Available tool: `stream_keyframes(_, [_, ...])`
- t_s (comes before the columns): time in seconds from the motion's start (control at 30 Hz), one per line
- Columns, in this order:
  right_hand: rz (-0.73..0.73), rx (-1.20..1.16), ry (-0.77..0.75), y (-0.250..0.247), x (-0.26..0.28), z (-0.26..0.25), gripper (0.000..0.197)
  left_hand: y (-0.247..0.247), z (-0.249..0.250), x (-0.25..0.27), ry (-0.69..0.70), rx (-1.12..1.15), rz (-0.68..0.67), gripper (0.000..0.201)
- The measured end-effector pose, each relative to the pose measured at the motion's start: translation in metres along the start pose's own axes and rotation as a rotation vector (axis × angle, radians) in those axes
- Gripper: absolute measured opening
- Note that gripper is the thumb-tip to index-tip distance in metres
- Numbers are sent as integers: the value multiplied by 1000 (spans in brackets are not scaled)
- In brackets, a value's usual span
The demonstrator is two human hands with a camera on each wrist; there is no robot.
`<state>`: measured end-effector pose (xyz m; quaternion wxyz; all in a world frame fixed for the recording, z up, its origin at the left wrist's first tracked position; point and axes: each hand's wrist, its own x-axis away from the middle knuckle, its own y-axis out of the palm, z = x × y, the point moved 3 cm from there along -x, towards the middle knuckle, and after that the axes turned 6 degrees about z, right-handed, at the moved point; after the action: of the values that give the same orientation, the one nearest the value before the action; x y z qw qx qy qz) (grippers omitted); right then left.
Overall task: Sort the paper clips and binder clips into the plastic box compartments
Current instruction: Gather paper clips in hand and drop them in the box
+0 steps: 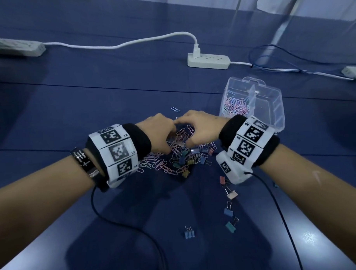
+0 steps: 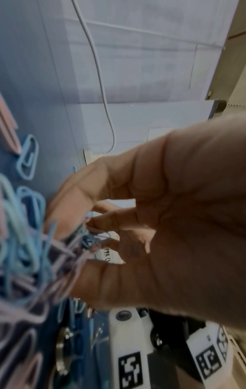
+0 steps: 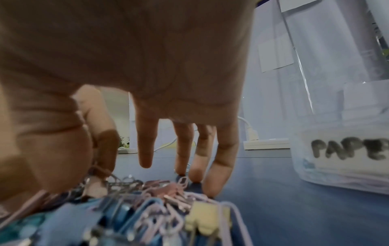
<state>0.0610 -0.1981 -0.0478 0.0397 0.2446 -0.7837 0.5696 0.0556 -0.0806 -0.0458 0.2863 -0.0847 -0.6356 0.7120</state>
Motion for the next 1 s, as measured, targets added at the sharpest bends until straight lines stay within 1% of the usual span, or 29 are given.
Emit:
stream_keyframes(0.1, [17, 46, 3, 7, 4, -1, 69, 1, -4, -4, -41, 64, -60, 29])
stream_keyframes(0.17, [40, 16, -21, 11, 8, 0, 68, 1, -6, -5, -56, 134, -80, 23])
stream_keyframes(0.23, [56, -29, -44, 13, 11, 0, 61, 1, -8, -5, -57, 177, -78, 21])
stream_keyframes(0.4, [97, -13, -79, 15, 17, 0, 36, 2, -10, -6, -83, 252, -58, 19])
stream_keyframes(0.57, [117, -83, -36, 17, 26, 11, 31, 2, -13, -6, -137, 441, -68, 16])
stream_keyframes(0.67, [148, -157, 11, 14, 31, 19, 21, 0, -12, -5, -146, 541, -70, 19])
stream_keyframes(0.77, [115, -373, 78, 11, 36, 24, 5, -5, -10, -4, -152, 628, -73, 13])
stream_keyframes(0.87, [67, -751, 143, 9, 41, 28, 21, -12, -10, -3, -167, 695, -40, 8])
stream_keyframes(0.93, [10, -1017, 192, 8, 45, 29, 22, -16, -9, -4, -175, 754, -19, 6])
stream_keyframes(1.0, [-15, -1164, 238, 6, 48, 31, 20, -21, -8, -4, -176, 829, 7, 9])
